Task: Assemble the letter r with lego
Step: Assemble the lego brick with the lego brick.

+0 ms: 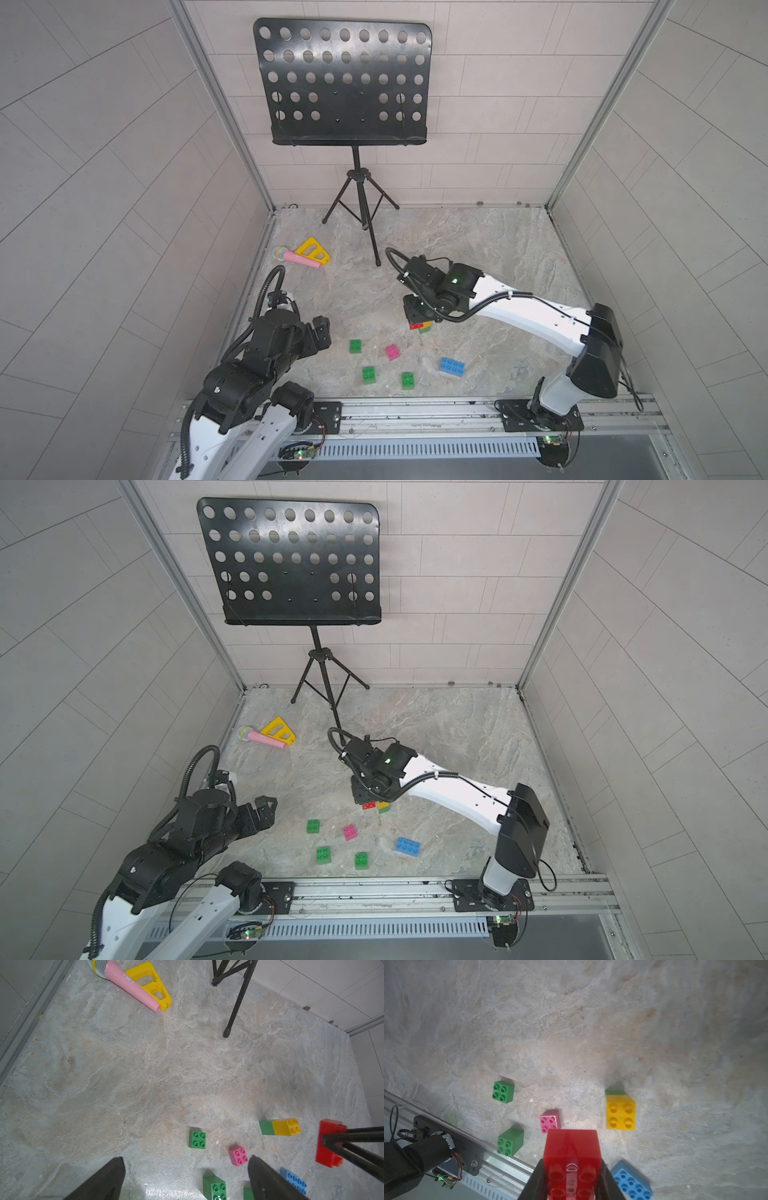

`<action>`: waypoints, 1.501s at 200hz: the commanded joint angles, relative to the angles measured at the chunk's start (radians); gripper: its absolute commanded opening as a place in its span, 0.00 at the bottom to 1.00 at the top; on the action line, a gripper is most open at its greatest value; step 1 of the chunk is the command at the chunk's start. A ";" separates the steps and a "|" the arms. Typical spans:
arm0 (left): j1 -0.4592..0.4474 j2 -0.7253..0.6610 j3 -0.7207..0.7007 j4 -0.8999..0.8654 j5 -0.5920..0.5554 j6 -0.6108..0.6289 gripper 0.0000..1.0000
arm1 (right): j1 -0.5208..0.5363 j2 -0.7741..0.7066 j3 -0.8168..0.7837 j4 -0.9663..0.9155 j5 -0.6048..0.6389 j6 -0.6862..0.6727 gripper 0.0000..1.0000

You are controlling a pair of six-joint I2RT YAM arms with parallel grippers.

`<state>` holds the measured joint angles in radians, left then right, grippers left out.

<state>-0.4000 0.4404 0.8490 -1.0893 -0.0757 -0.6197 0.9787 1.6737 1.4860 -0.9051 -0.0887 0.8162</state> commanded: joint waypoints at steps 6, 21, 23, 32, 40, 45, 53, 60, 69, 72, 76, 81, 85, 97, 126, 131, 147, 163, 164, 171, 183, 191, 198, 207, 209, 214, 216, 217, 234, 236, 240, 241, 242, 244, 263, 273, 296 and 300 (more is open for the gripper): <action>-0.001 -0.043 0.015 -0.018 -0.022 0.008 1.00 | 0.044 0.093 0.046 0.067 0.026 0.038 0.00; -0.001 -0.062 0.022 -0.033 -0.006 0.010 1.00 | 0.056 0.154 0.065 0.086 0.012 0.018 0.00; 0.000 -0.063 0.022 -0.035 -0.003 0.010 1.00 | 0.057 0.159 0.068 0.087 0.011 0.015 0.00; 0.000 -0.066 0.025 -0.045 0.018 0.011 1.00 | 0.060 0.199 0.085 0.086 0.004 0.003 0.00; -0.001 -0.063 0.029 -0.060 0.038 0.018 0.99 | 0.065 0.229 0.101 0.084 0.003 -0.007 0.00; 0.000 -0.060 0.033 -0.071 0.048 0.022 0.99 | 0.067 0.246 0.110 0.083 0.004 -0.012 0.00; -0.001 -0.053 0.038 -0.092 0.060 0.029 0.98 | 0.070 0.271 0.122 0.083 0.003 -0.018 0.00; -0.002 -0.051 0.041 -0.109 0.069 0.036 0.98 | 0.073 0.291 0.132 0.084 0.003 -0.021 0.00; -0.001 -0.055 0.042 -0.127 0.076 0.041 0.98 | 0.076 0.316 0.143 0.084 0.002 -0.024 0.00; -0.001 -0.057 0.041 -0.132 0.078 0.042 0.98 | 0.077 0.324 0.147 0.084 0.001 -0.025 0.00; 0.000 -0.060 0.039 -0.138 0.080 0.043 0.98 | 0.078 0.332 0.153 0.084 0.000 -0.026 0.00; 0.000 -0.065 0.037 -0.145 0.079 0.041 0.98 | 0.080 0.343 0.156 0.087 -0.002 -0.028 0.00; -0.001 -0.071 0.033 -0.148 0.077 0.039 0.98 | 0.082 0.349 0.160 0.089 -0.003 -0.030 0.00; -0.001 -0.085 0.024 -0.150 0.080 0.031 0.98 | 0.089 0.367 0.168 0.088 0.008 -0.035 0.00; 0.000 -0.096 0.018 -0.138 0.079 0.025 0.99 | 0.097 0.391 0.185 0.050 0.032 -0.035 0.00; 0.000 -0.095 0.018 -0.138 0.078 0.024 0.99 | 0.098 0.392 0.186 0.045 0.036 -0.033 0.00; -0.001 -0.086 0.017 -0.138 0.078 0.023 0.99 | 0.101 0.402 0.198 0.017 0.040 -0.035 0.00; 0.000 -0.077 0.015 -0.135 0.076 0.020 0.99 | 0.104 0.418 0.219 -0.020 0.050 -0.042 0.00; 0.001 -0.077 0.015 -0.135 0.076 0.019 1.00 | 0.104 0.418 0.221 -0.021 0.049 -0.043 0.00; 0.002 -0.072 0.015 -0.135 0.077 0.019 1.00 | 0.105 0.420 0.223 -0.024 0.053 -0.045 0.00; 0.003 -0.065 0.015 -0.135 0.078 0.019 1.00 | 0.108 0.422 0.221 -0.023 0.054 -0.046 0.00; 0.004 -0.063 0.015 -0.136 0.079 0.020 1.00 | 0.107 0.423 0.221 -0.025 0.055 -0.046 0.00; 0.003 -0.063 0.015 -0.136 0.079 0.020 1.00 | 0.107 0.425 0.220 -0.027 0.059 -0.044 0.00; 0.004 -0.064 0.015 -0.136 0.079 0.019 1.00 | 0.108 0.426 0.221 -0.029 0.059 -0.044 0.00; 0.004 -0.065 0.014 -0.137 0.078 0.020 1.00 | 0.107 0.426 0.221 -0.029 0.060 -0.043 0.00; 0.005 -0.065 0.013 -0.135 0.079 0.018 1.00 | 0.107 0.428 0.220 -0.029 0.059 -0.043 0.00; 0.004 -0.067 0.013 -0.135 0.079 0.018 1.00 | 0.107 0.428 0.219 -0.029 0.059 -0.043 0.00; 0.004 -0.067 0.014 -0.135 0.079 0.018 1.00 | 0.107 0.429 0.219 -0.029 0.058 -0.043 0.00; 0.005 -0.070 0.013 -0.135 0.077 0.018 1.00 | 0.108 0.431 0.214 -0.032 0.059 -0.038 0.00; 0.005 -0.069 0.013 -0.135 0.077 0.017 1.00 | 0.108 0.431 0.213 -0.032 0.059 -0.037 0.00; 0.005 -0.069 0.013 -0.136 0.077 0.018 1.00 | 0.107 0.430 0.210 -0.031 0.061 -0.036 0.00; 0.004 -0.070 0.013 -0.135 0.077 0.018 1.00 | 0.108 0.430 0.209 -0.031 0.060 -0.036 0.00; 0.004 -0.070 0.013 -0.135 0.077 0.017 1.00 | 0.109 0.430 0.208 -0.031 0.061 -0.035 0.00; 0.005 -0.070 0.013 -0.135 0.077 0.017 1.00 | 0.109 0.429 0.207 -0.030 0.060 -0.034 0.00; 0.005 -0.069 0.013 -0.135 0.077 0.016 1.00 | 0.110 0.429 0.201 -0.026 0.062 -0.027 0.00; 0.007 -0.069 0.013 -0.135 0.077 0.016 1.00 | 0.110 0.429 0.198 -0.022 0.064 -0.022 0.00; 0.009 -0.068 0.012 -0.136 0.077 0.017 1.00 | 0.110 0.429 0.185 -0.012 0.061 -0.007 0.00; 0.009 -0.068 0.012 -0.136 0.077 0.017 1.00 | 0.111 0.429 0.185 -0.012 0.060 -0.005 0.00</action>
<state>-0.3992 0.3714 0.8654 -1.2098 0.0048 -0.5983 1.0801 2.0872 1.6894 -0.9005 -0.0547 0.7799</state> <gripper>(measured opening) 0.998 0.349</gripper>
